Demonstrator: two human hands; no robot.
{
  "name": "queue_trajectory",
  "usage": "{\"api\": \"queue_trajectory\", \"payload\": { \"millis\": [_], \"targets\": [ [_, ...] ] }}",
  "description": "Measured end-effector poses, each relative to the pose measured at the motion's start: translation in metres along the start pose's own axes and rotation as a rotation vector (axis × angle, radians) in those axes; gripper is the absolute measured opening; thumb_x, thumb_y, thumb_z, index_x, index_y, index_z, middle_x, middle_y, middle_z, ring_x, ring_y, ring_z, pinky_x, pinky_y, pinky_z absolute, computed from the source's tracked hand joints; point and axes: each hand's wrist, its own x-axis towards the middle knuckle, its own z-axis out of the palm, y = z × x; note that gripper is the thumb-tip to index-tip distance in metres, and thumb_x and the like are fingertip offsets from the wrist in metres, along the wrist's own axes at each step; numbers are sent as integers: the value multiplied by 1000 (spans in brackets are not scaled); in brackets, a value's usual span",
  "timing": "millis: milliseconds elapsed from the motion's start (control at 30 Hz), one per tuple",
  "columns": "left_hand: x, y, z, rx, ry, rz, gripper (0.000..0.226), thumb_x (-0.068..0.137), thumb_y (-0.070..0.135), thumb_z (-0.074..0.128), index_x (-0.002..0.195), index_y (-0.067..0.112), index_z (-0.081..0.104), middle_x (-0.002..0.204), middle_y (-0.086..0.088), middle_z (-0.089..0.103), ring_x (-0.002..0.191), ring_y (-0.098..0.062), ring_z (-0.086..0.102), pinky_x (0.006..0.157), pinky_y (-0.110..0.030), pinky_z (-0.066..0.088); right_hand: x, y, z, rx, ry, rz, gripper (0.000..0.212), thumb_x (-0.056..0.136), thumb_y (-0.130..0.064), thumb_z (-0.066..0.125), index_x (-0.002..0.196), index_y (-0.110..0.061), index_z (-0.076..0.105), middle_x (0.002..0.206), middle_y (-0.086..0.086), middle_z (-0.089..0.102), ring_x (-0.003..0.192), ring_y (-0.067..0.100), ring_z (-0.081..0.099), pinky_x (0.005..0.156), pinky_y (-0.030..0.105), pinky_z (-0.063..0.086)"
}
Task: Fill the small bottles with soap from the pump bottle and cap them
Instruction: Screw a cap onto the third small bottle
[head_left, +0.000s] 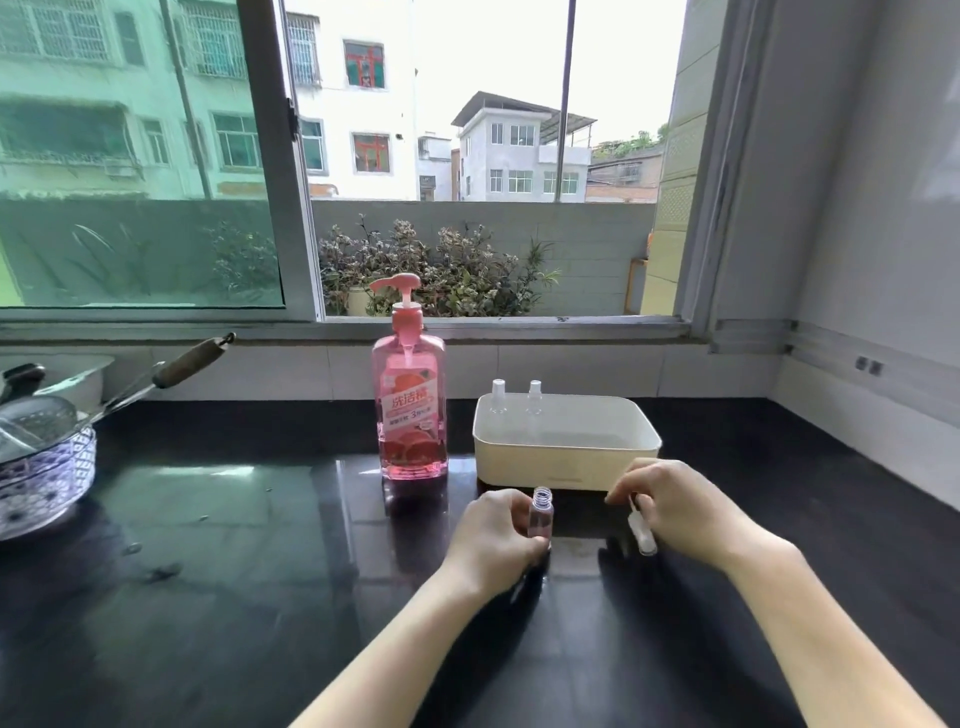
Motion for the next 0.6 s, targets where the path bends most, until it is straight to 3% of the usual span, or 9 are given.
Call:
{"api": "queue_trajectory", "payload": {
  "millis": [133,300,400,467,533,600],
  "targets": [
    [-1,-4,1,43,9,20,10,65,29,63,71,22,61,67,5,67,67,-13,61,71,-30,50,-4,2,3,5,-161,-10,47,70,13,41,74,-22,73,87,-6,67,80,17,67,76,35,56],
    [-4,-5,2,47,15,31,24,62,33,61,81,20,66,75,2,72,75,-16,66,77,-36,54,-8,1,7,40,-176,8,43,77,7,43,78,-26,71,77,-9,70,76,8,65,71,24,54],
    [-4,-5,2,45,16,34,23,62,33,60,78,18,65,72,0,72,73,-18,66,75,-37,54,-11,-13,4,144,-4,-78,17,86,-12,59,83,-24,69,77,-14,65,73,7,63,71,23,52],
    [-5,-4,2,30,15,36,17,63,33,60,74,21,64,72,1,72,72,-16,66,74,-34,53,-12,-28,-1,383,141,-111,3,84,-22,68,81,-20,68,76,-7,68,70,7,64,69,20,52],
    [-5,-2,2,24,8,44,8,64,30,62,71,26,64,72,4,72,69,-10,64,74,-30,51,-8,-42,-10,578,244,-113,8,81,-20,72,80,-15,67,74,0,70,70,9,65,70,20,52],
    [-5,-2,1,26,4,52,3,66,28,64,67,30,62,71,6,72,65,-7,61,72,-28,49,-3,-49,-15,692,271,-130,11,80,-19,74,79,-10,68,76,8,70,70,21,66,74,33,54]
  ]
}}
